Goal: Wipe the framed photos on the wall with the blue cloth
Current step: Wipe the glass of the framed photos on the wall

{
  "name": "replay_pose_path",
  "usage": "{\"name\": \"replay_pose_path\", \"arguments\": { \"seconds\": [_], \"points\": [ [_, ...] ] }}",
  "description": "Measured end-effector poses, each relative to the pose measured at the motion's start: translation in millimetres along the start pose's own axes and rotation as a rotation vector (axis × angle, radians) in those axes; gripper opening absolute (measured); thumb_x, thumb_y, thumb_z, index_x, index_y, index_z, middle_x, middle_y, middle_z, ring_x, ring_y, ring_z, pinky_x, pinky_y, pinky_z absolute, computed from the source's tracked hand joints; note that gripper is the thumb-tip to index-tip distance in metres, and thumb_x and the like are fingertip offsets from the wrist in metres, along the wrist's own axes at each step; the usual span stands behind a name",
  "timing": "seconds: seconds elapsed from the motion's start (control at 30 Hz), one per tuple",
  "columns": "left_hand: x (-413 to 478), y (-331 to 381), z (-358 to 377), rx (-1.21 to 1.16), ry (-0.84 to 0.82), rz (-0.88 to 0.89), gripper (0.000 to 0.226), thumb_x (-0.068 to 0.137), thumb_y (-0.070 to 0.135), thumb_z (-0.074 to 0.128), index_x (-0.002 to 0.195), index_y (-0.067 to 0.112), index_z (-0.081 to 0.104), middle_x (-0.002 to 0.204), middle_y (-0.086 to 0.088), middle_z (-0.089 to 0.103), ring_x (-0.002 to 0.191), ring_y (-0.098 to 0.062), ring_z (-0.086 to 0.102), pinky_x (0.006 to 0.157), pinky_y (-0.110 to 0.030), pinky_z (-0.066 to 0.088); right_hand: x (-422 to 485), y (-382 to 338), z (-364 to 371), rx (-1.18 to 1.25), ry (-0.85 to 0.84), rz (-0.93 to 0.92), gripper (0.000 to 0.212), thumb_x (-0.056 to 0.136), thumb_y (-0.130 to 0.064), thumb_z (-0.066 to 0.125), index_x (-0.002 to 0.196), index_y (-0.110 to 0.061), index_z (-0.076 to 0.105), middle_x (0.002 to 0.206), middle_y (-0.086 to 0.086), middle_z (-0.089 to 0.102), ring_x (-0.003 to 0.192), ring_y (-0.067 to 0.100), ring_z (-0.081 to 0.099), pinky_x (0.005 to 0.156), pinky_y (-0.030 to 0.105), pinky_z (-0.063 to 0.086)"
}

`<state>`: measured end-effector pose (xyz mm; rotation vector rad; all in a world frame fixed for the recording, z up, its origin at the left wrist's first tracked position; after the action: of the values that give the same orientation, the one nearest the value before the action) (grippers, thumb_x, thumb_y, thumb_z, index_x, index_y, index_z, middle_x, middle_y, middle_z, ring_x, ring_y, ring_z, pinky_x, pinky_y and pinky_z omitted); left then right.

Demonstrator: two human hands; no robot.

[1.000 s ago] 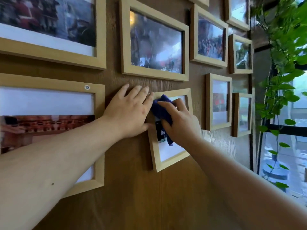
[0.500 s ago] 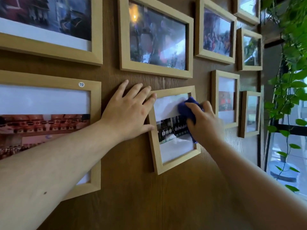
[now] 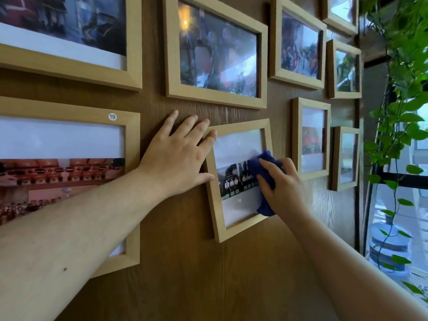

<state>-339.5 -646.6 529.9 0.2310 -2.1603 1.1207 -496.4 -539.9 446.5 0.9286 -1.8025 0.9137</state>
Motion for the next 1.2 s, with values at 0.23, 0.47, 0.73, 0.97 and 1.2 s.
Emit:
{"name": "replay_pose_path", "arguments": {
  "seconds": [0.23,0.47,0.73,0.97,1.2],
  "points": [
    [-1.3,0.7,-0.3,0.003,-0.003,0.002,0.091,0.077,0.069,0.051,0.146,0.015,0.029,0.154,-0.014,0.031,0.142,-0.032,0.024,0.116,-0.058,0.014,-51.6,-64.7,17.4,0.118,-0.153,-0.322,0.041,0.089,-0.041,0.055,0.126,-0.025,0.056,0.113,0.003,0.053,0.073,0.015,0.057,0.051,0.028,0.050],
    [-1.5,1.6,0.5,-0.014,-0.006,-0.008,0.091,0.079,0.069,0.048,0.148,0.016,0.024,0.157,-0.012,0.025,0.144,-0.031,0.019,0.116,-0.058,0.011,-48.4,3.8,14.4,-0.085,-0.138,-0.091,0.035,0.084,-0.034,0.065,0.117,-0.026,0.062,0.108,0.003,0.056,0.060,0.023,0.058,0.043,0.026,0.040],
    [-1.3,1.6,2.7,-0.004,-0.027,-0.021,0.091,0.080,0.069,0.045,0.149,0.017,0.019,0.159,-0.011,0.019,0.145,-0.030,0.013,0.117,-0.058,0.008,-80.5,-53.1,28.1,-0.023,-0.260,-0.338,0.039,0.086,-0.039,0.052,0.124,-0.027,0.054,0.113,0.004,0.052,0.069,0.018,0.058,0.048,0.030,0.050],
    [-0.6,2.7,2.2,-0.016,-0.040,-0.021,0.088,0.081,0.066,0.046,0.149,0.017,0.022,0.158,-0.011,0.021,0.145,-0.030,0.013,0.117,-0.058,0.008,-75.5,-35.2,25.6,-0.088,-0.275,-0.366,0.037,0.086,-0.039,0.052,0.122,-0.029,0.057,0.106,0.003,0.057,0.066,0.020,0.059,0.043,0.029,0.045],
    [-2.4,2.9,2.0,-0.010,-0.084,-0.040,0.088,0.083,0.067,0.041,0.151,0.017,0.013,0.161,-0.011,0.011,0.147,-0.029,0.008,0.117,-0.057,0.006,-50.1,8.9,7.3,-0.155,-0.244,-0.202,0.031,0.086,-0.036,0.057,0.117,-0.028,0.057,0.105,0.002,0.054,0.058,0.022,0.056,0.040,0.035,0.049]
  ]
}}
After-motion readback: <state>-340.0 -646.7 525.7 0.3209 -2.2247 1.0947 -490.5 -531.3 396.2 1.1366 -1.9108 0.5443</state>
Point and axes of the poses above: each hand's wrist, its own x-axis towards the middle knuckle, its own z-axis out of the palm, y = z × x, the point moved 10 cm from there along x, towards the middle knuckle
